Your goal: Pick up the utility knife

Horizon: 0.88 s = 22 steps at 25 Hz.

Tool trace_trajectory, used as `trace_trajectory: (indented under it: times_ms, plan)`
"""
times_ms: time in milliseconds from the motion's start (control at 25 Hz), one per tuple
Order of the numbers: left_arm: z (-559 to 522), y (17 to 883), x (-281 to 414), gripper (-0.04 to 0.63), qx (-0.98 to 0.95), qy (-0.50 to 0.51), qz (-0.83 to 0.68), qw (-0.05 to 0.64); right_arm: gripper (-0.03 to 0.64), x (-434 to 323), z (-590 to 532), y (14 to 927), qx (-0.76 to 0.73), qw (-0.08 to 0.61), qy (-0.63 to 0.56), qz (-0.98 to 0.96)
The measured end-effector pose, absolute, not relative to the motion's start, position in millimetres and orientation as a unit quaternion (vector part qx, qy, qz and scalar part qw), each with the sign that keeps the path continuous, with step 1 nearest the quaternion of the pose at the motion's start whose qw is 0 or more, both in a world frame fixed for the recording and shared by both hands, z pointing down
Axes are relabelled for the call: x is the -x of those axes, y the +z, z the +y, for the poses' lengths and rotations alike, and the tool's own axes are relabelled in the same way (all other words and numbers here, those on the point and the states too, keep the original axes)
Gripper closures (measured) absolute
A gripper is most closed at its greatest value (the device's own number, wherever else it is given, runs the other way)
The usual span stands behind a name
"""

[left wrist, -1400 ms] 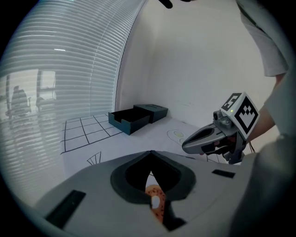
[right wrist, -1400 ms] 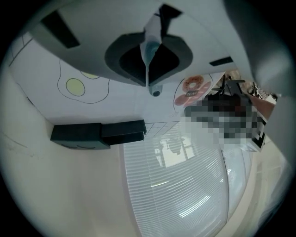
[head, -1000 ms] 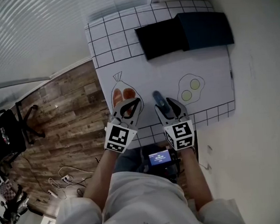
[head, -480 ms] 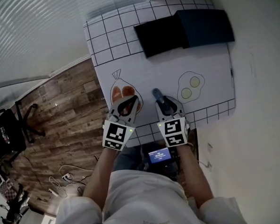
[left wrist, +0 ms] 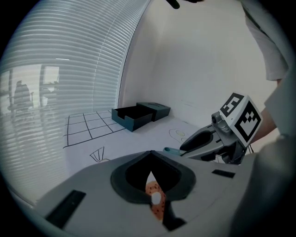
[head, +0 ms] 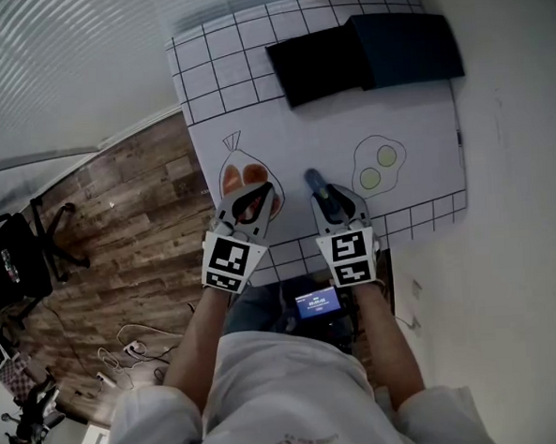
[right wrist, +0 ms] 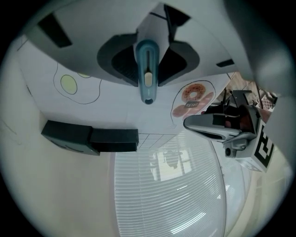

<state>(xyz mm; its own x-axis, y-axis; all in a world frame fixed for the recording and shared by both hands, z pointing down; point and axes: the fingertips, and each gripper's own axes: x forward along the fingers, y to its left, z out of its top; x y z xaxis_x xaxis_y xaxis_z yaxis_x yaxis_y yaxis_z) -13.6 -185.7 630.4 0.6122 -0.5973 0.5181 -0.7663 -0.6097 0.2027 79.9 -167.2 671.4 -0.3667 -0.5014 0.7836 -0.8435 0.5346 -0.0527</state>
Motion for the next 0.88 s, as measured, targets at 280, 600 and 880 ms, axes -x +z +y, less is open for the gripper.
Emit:
trace_trajectory:
  times_ms: [280,600,880]
  plan:
    - [-192,614,17,0.588,-0.875,0.193,-0.398,0.199,0.477,-85,-178,649,-0.445,0.349,0.222,-0.794]
    - [-199,577,24,0.588,-0.876,0.173,-0.415,0.176,0.477,-95,-187,609,-0.476,0.318,0.204,-0.794]
    - [-198,541,38,0.588,-0.871,0.158,-0.439,0.151,0.477,-105,-189,568,-0.502,0.292,0.174,-0.795]
